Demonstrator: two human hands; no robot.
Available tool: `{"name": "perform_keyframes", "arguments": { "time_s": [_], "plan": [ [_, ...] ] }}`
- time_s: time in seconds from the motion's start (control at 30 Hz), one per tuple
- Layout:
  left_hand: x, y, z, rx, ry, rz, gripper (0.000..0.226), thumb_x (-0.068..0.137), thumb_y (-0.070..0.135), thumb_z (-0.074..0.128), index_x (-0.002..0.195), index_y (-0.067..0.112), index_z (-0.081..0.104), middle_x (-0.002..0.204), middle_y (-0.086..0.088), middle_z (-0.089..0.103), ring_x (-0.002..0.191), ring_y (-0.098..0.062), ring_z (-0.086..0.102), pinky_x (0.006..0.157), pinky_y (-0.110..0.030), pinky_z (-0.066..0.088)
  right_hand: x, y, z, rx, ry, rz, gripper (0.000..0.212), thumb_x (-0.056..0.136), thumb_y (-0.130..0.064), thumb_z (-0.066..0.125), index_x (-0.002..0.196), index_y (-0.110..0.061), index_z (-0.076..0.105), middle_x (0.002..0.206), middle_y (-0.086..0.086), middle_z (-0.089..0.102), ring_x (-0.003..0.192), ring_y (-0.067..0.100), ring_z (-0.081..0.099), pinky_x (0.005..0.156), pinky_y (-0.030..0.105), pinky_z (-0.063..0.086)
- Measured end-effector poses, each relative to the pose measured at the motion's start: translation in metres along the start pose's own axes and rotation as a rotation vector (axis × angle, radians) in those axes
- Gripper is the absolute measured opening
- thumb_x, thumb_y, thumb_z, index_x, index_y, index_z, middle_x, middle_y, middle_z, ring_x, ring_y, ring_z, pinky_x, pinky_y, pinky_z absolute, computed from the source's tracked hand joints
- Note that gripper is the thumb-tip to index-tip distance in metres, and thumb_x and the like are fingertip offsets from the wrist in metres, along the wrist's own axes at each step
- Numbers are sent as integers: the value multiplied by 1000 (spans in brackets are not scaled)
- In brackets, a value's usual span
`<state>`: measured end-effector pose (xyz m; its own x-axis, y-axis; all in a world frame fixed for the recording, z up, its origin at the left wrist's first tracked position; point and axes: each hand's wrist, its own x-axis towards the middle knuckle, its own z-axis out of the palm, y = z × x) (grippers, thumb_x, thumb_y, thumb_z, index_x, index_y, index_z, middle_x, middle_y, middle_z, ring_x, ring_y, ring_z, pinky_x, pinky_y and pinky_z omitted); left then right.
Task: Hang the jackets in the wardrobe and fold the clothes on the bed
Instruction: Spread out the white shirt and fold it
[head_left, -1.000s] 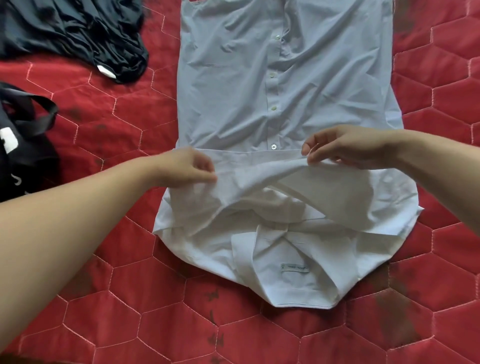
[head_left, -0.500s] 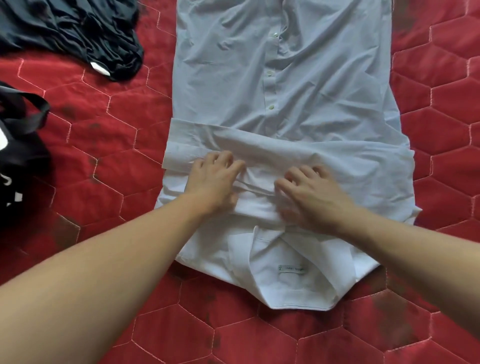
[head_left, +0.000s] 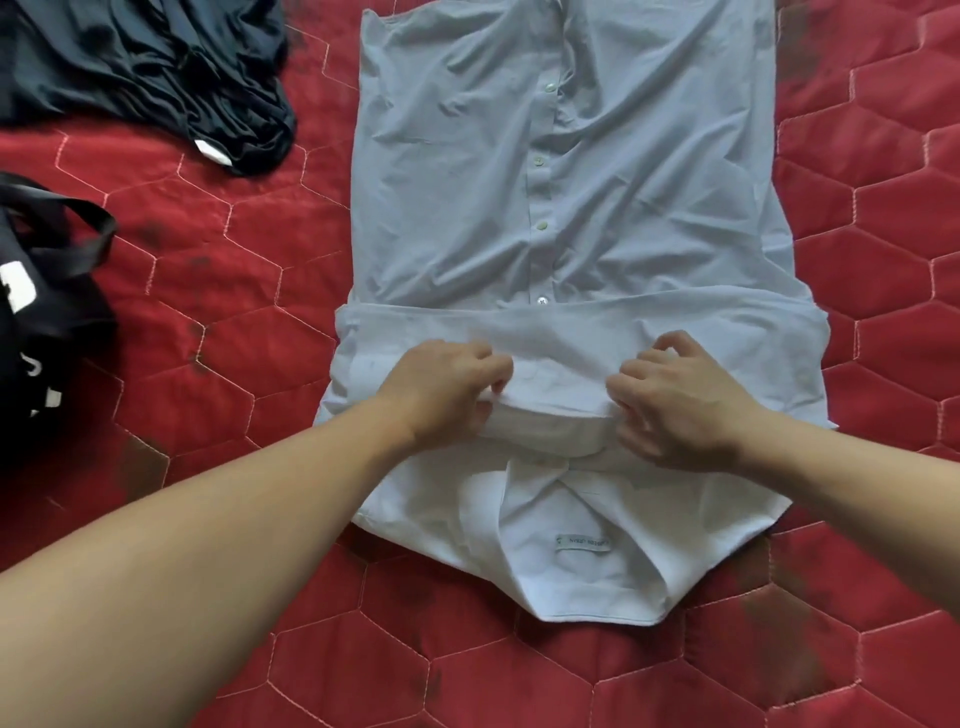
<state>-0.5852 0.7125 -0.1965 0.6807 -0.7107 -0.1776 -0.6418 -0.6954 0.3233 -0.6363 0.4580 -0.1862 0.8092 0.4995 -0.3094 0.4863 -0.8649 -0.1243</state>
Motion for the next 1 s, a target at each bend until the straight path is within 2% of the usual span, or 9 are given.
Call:
{"name": "perform_keyframes", "arguments": {
  "time_s": [0.1, 0.2, 0.3, 0.4, 0.5, 0.6, 0.8, 0.9, 1.0],
  "plan": [
    [0, -1, 13, 102, -296, -166, 34, 82, 19, 60, 115, 25, 52, 110, 0, 54, 92, -26, 56, 68, -28, 23, -9, 7, 9, -49, -137, 82, 29, 81, -42, 43, 86, -15, 55, 83, 7, 58, 77, 30, 59, 79, 42, 40],
    [-2, -3, 17, 109, -273, -204, 35, 81, 13, 57, 114, 24, 50, 109, -1, 52, 90, -26, 54, 69, -29, 24, -18, 13, 21, -116, -93, 101, 35, 80, -37, 62, 107, -15, 59, 101, 9, 59, 91, 32, 58, 89, 43, 38],
    [-4, -9, 16, 147, -271, -202, 32, 84, 9, 52, 112, 23, 50, 107, -2, 52, 91, -25, 52, 71, -31, 25, -29, 19, 32, -104, -16, 142, 47, 72, -21, 61, 118, -12, 61, 117, 17, 59, 108, 39, 56, 99, 47, 32],
    [-6, -13, 17, 170, -276, -239, 32, 84, 6, 49, 111, 25, 47, 108, -1, 49, 97, -25, 49, 76, -32, 28, -42, 22, 37, -84, -52, 263, 62, 77, -17, 37, 136, -18, 54, 137, 19, 51, 127, 41, 47, 107, 50, 26],
    [-4, -7, 21, 183, -331, -299, 34, 82, 10, 52, 113, 23, 45, 112, -2, 46, 102, -26, 49, 78, -34, 28, -57, 27, 39, -110, -100, 312, 74, 75, -17, 18, 143, -19, 46, 145, 20, 45, 133, 42, 41, 105, 55, 33],
    [-3, 6, 27, 233, -373, -383, 46, 79, 27, 59, 121, 22, 39, 121, -4, 41, 110, -27, 44, 80, -35, 28, -67, 23, 40, -112, -135, 338, 71, 72, -17, 40, 143, -17, 46, 146, 20, 43, 133, 45, 40, 102, 58, 35],
    [-47, 42, 46, 204, -134, -59, 68, 83, 49, 56, 145, 39, 32, 154, 0, 30, 137, -27, 30, 110, -43, 17, -108, -21, 56, -55, -161, 73, 96, 49, -29, 57, 144, -23, 45, 151, 13, 40, 137, 36, 39, 111, 56, 27],
    [-74, 62, 54, 65, -18, -150, 69, 85, 40, 59, 149, 31, 35, 158, -6, 26, 142, -30, 31, 113, -50, 22, -129, -40, 68, -8, -194, 21, 100, 48, -38, 64, 144, -23, 44, 149, 12, 42, 135, 34, 42, 108, 52, 27],
    [-98, 74, 54, -49, 278, -234, 48, 87, 33, 56, 132, 17, 60, 142, -13, 49, 123, -36, 52, 101, -52, 38, -141, -51, 77, 29, -122, 15, 101, 48, -35, 69, 144, -19, 44, 149, 13, 42, 136, 34, 42, 108, 52, 26]
  ]
}}
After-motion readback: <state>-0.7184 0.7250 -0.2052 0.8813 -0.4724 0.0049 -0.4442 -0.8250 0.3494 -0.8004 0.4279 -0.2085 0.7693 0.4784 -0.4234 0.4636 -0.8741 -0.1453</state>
